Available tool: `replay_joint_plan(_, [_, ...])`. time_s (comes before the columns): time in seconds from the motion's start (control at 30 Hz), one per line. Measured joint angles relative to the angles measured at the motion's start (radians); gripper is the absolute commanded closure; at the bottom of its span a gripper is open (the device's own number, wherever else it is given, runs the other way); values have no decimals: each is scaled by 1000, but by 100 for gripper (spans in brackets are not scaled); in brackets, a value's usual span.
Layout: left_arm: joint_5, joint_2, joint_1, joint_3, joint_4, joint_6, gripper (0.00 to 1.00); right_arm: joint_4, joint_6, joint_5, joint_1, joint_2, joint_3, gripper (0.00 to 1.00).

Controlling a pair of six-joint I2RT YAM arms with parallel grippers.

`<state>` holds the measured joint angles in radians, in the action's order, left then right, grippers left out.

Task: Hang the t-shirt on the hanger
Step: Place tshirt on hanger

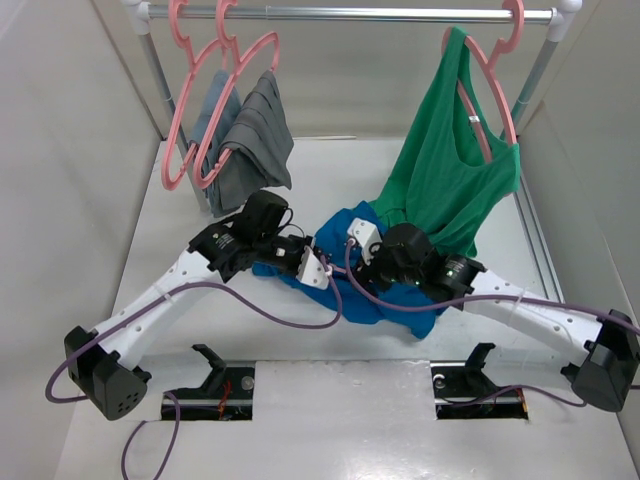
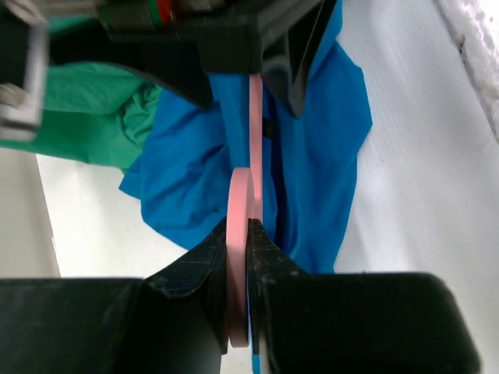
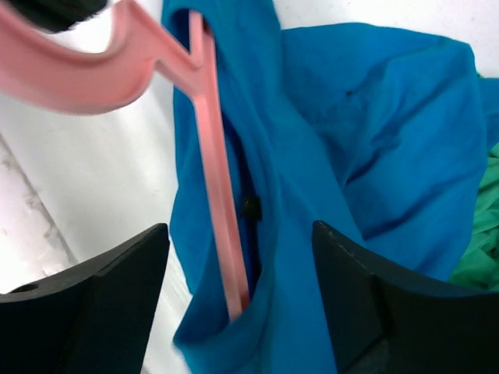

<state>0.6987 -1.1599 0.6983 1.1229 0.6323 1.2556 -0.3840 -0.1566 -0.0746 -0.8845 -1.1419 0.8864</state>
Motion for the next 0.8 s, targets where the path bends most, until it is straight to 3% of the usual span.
replay_joint_plan(0.07, [11,1,0,8,-5,-14,100,25,-1,6,0,-11,-7,30])
replay_joint_plan(0.17, [27,3,0,16,-7,-29,100,64,-5,9,0,-30,-11,57])
replay_joint_plan(0.2, [33,3,0,18,-8,-34,100,72,-6,11,0,-32,-13,78])
replay_joint_plan(0.23, [35,3,0,19,-11,-39,100,76,-3,12,0,-33,-13,83])
replay_joint_plan(0.3, [37,3,-2,23,-27,-60,100,79,-5,5,-1,-32,-14,83])
replay_joint_plan(0.37, [48,3,-6,29,-53,-100,100,85,-4,4,-8,-31,-14,59])
replay_joint_plan(0.47, [73,3,-6,34,-82,-158,100,83,-2,21,-6,-30,-13,57])
replay_joint_plan(0.53, [91,3,-6,38,-103,-198,100,81,-4,27,-4,-30,-13,62])
replay_joint_plan(0.6, [108,3,-6,41,-117,-228,100,79,-1,31,-4,-30,-13,75])
replay_joint_plan(0.67, [113,3,-6,43,-127,-242,100,78,2,30,-5,-29,-13,98])
replay_joint_plan(0.77, [118,3,-13,44,-155,-248,100,72,10,36,-12,-11,-13,100])
replay_joint_plan(0.8, [119,3,-13,45,-166,-252,91,68,14,40,-12,-1,-13,100])
